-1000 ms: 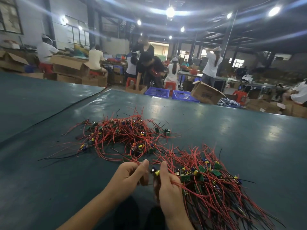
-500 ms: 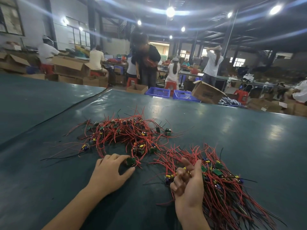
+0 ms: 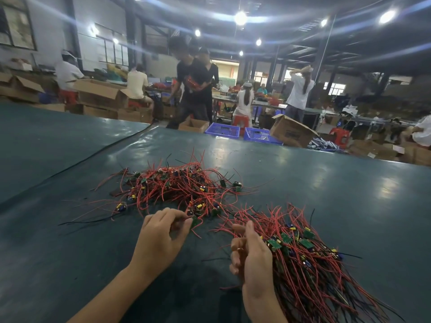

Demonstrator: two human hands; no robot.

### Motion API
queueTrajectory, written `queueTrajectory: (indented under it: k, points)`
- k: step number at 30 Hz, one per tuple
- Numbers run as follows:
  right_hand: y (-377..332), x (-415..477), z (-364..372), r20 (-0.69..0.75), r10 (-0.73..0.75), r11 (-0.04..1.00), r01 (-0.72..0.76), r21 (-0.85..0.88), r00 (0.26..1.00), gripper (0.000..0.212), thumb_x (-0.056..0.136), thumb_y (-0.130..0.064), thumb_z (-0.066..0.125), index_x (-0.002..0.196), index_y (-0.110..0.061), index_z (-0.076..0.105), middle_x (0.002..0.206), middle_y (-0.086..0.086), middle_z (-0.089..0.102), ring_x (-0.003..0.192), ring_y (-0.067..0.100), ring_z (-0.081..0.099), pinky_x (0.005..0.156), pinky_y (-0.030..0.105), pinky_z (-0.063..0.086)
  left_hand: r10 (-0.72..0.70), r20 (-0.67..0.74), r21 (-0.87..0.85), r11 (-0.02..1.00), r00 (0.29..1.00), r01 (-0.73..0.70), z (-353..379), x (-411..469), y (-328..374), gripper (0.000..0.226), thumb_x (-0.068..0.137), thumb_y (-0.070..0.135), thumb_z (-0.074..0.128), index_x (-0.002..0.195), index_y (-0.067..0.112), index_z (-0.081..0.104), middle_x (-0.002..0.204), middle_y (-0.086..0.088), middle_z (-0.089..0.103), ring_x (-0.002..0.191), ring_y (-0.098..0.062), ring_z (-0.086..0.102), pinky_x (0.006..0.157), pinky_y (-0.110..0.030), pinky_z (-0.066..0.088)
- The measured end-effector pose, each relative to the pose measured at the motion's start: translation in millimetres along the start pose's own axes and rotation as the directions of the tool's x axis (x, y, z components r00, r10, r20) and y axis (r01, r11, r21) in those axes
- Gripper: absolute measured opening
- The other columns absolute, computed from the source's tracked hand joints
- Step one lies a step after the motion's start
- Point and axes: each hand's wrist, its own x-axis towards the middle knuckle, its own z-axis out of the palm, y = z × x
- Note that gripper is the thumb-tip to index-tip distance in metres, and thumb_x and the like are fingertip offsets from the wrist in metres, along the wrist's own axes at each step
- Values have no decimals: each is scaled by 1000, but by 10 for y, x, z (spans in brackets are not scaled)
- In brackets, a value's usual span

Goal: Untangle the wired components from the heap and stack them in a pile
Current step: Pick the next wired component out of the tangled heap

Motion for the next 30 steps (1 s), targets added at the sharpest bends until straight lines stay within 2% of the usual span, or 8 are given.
queueTrajectory:
  k: [2,4,9,15,19,22,27,30]
  points:
    - [14,-18,15,43,1,998,2,-65,999,50,76,-52,56,96,-8,71,56,0,53,40,8,37,37,20,30,164,-87,10,986,983,-163,-8,7,99,21,91,37,54,92,18,65,83,12,62,77,-5,55,79,-27,38]
    - [28,-42,40,80,-25,992,34,-118,996,42,73,-52,62,87,-15,76,54,-4,51,42,6,39,40,19,31,295,-101,4,955,950,-296,-1,-6,184,16,92,34,55,96,20,64,90,10,64,84,-7,56,80,-29,39]
    - [57,-74,92,122,-155,976,172,-137,980,20,73,-38,68,81,-23,80,54,-8,60,46,-1,50,45,10,37,426,24,-83,902,904,-423,37,-63,295,14,97,33,53,106,24,57,89,6,64,83,-8,56,79,-29,43]
    - [65,-33,52,-10,-157,977,154,-145,988,18,84,-27,69,70,-17,75,53,-6,54,48,5,43,51,24,35,382,-33,-25,923,923,-383,66,-94,275,15,92,35,60,101,23,65,90,5,61,84,-9,54,79,-29,42]
    - [66,-49,54,-3,-170,974,168,-153,985,20,88,-24,65,74,-13,73,57,-1,54,48,7,41,47,23,32,314,-93,-19,948,945,-317,73,-109,307,12,85,32,67,89,22,63,92,6,60,87,-9,53,78,-28,40]
    - [66,-64,55,12,-181,966,180,-184,983,22,93,-21,61,75,-14,73,57,2,49,47,8,38,42,21,30,274,0,-90,958,962,-273,50,-124,363,14,84,31,64,79,18,63,82,12,58,75,-7,54,68,-31,44]
    - [77,-55,62,46,-162,966,168,-198,986,25,97,-18,54,81,-10,71,61,-1,58,46,8,47,42,20,37,17,113,-182,983,993,4,68,-140,401,27,90,47,46,90,26,64,86,23,58,86,2,53,78,-28,46]
    - [89,-57,71,58,-152,960,162,-228,987,25,98,-20,53,83,-10,70,61,-2,58,47,9,47,42,19,37,2,145,-214,976,989,29,73,-142,376,32,90,51,45,95,28,67,90,25,62,90,4,56,85,-30,46]
